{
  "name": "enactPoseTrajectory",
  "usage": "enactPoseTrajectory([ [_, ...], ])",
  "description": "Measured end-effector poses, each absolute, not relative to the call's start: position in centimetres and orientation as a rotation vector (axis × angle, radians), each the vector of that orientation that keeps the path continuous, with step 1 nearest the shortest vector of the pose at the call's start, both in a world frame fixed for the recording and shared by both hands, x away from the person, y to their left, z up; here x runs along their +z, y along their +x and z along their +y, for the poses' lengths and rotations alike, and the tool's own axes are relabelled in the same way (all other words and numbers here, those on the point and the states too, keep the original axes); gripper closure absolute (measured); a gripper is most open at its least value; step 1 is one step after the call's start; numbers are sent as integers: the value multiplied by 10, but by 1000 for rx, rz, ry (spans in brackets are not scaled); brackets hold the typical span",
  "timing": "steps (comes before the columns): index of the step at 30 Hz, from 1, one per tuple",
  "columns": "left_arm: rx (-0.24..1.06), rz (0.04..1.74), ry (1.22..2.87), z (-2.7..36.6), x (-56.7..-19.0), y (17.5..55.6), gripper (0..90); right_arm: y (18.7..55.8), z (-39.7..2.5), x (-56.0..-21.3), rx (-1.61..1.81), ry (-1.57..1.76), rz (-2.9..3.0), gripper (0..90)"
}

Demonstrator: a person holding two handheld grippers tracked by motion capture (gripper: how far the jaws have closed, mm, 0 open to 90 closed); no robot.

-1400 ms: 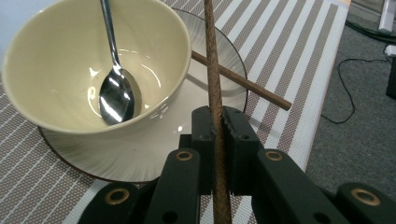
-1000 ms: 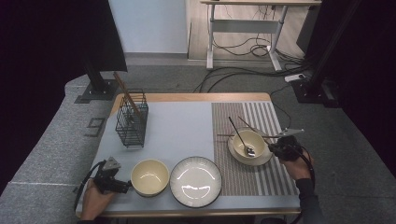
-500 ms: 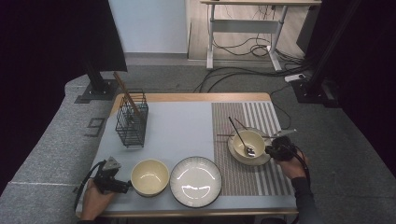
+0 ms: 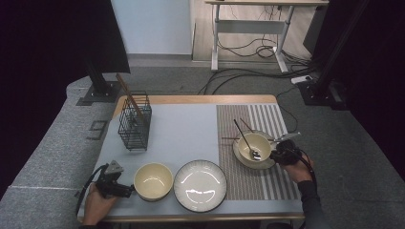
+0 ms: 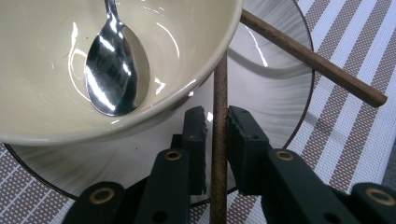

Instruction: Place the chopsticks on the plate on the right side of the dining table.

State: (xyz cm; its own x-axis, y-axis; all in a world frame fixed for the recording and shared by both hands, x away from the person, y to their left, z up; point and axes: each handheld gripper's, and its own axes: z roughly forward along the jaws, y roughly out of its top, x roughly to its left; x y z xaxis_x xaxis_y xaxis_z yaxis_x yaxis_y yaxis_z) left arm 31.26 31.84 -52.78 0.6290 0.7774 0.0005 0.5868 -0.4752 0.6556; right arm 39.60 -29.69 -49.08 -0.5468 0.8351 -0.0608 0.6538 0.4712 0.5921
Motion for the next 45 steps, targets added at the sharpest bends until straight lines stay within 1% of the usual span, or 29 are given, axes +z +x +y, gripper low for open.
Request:
enactPoseTrajectory([
  [1,398,1063,2227,318,-528,313,0,396,-297,-491,739,1257,2381,752],
  [4,398,1063,2227,318,-528,313,0,394,-298,-488,739,1248,2376,668],
  [7,397,1063,2227,318,-528,313,0,391,-300,-485,733,1253,2351,615],
  [12,398,1062,2227,318,-528,313,0,384,-304,-477,752,1279,2311,483],
  [14,398,1063,2227,318,-528,313,0,382,-305,-476,752,1285,2306,466],
  [17,397,1063,2227,318,-528,313,0,374,-305,-472,741,1288,2288,408],
  [20,398,1062,2228,318,-528,313,0,367,-304,-471,714,1292,2280,383],
  [24,398,1062,2228,318,-528,313,0,359,-308,-471,695,1301,2265,387],
  [31,397,1062,2228,318,-528,312,0,345,-317,-473,688,1340,2245,457],
  [36,397,1062,2229,318,-528,313,0,340,-324,-479,703,1398,2224,457],
  [40,398,1062,2228,318,-528,313,0,338,-323,-483,676,1406,2227,452],
  [41,397,1062,2229,318,-528,313,0,339,-323,-485,681,1417,2226,438],
  [45,397,1062,2229,318,-528,313,0,340,-322,-485,686,1428,2215,440],
])
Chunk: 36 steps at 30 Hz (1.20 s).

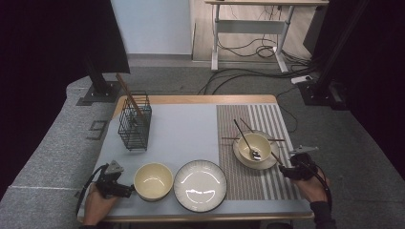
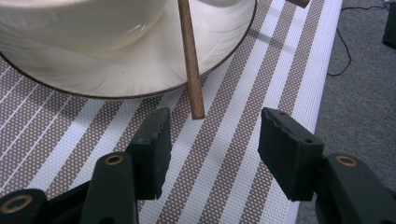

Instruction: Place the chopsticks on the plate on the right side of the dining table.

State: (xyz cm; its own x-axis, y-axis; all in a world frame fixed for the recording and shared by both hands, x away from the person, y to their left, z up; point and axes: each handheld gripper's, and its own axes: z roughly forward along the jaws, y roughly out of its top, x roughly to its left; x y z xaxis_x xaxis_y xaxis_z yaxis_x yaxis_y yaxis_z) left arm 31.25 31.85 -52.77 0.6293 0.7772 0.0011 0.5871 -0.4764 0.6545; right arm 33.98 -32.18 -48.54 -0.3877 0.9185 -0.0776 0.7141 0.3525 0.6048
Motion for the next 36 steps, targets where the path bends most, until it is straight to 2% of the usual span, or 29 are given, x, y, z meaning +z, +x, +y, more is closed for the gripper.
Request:
enactPoseTrajectory([
  [6,398,1062,2228,318,-528,313,0,345,-323,-490,625,1444,2213,482],
  [14,397,1063,2228,318,-528,313,0,353,-332,-492,606,1505,2188,490],
  [23,397,1063,2227,318,-528,313,0,361,-332,-493,608,1533,2186,583],
  [36,397,1063,2227,318,-528,313,0,366,-339,-494,613,1576,2171,773],
])
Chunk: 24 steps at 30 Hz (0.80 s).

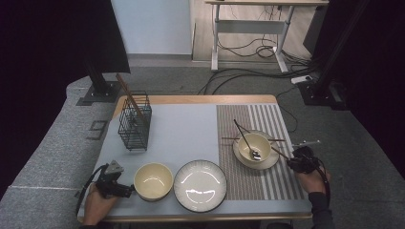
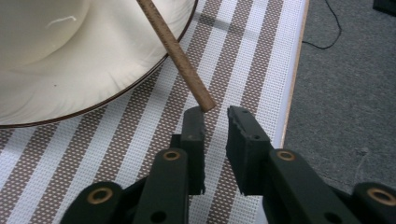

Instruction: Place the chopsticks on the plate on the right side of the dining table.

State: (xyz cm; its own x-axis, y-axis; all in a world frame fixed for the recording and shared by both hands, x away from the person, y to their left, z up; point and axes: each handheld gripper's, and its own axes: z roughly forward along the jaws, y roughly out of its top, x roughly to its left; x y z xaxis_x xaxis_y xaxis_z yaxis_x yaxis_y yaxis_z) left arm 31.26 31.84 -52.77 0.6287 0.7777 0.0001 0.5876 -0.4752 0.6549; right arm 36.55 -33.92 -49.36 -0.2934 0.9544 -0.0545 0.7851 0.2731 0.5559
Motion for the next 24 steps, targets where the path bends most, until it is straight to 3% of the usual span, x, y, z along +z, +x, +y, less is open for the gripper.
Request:
enactPoseTrajectory([
  [24,397,1063,2228,318,-528,313,0,377,-326,-492,634,1534,2203,796],
])
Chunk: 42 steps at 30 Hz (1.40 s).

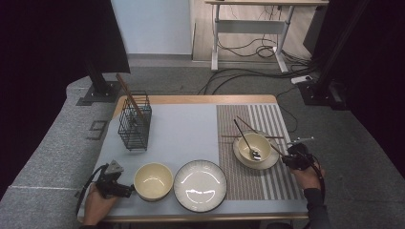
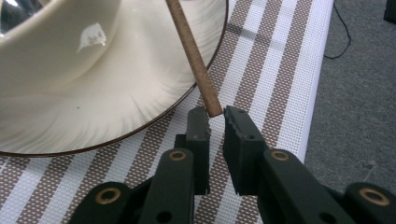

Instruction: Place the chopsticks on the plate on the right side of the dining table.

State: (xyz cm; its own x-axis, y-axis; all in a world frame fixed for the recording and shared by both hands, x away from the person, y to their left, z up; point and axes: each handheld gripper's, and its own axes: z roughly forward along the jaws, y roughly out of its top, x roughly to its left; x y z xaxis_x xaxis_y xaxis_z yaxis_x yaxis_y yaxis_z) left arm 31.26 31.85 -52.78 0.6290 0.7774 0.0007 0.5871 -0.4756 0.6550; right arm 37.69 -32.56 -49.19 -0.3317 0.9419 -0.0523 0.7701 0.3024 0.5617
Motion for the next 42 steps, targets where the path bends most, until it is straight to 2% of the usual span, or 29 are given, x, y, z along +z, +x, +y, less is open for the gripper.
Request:
enactPoseTrajectory([
  [10,397,1064,2227,318,-528,313,0,379,-332,-493,622,1558,2178,749],
  [42,396,1064,2227,318,-528,313,0,407,-350,-493,579,1620,2123,716],
])
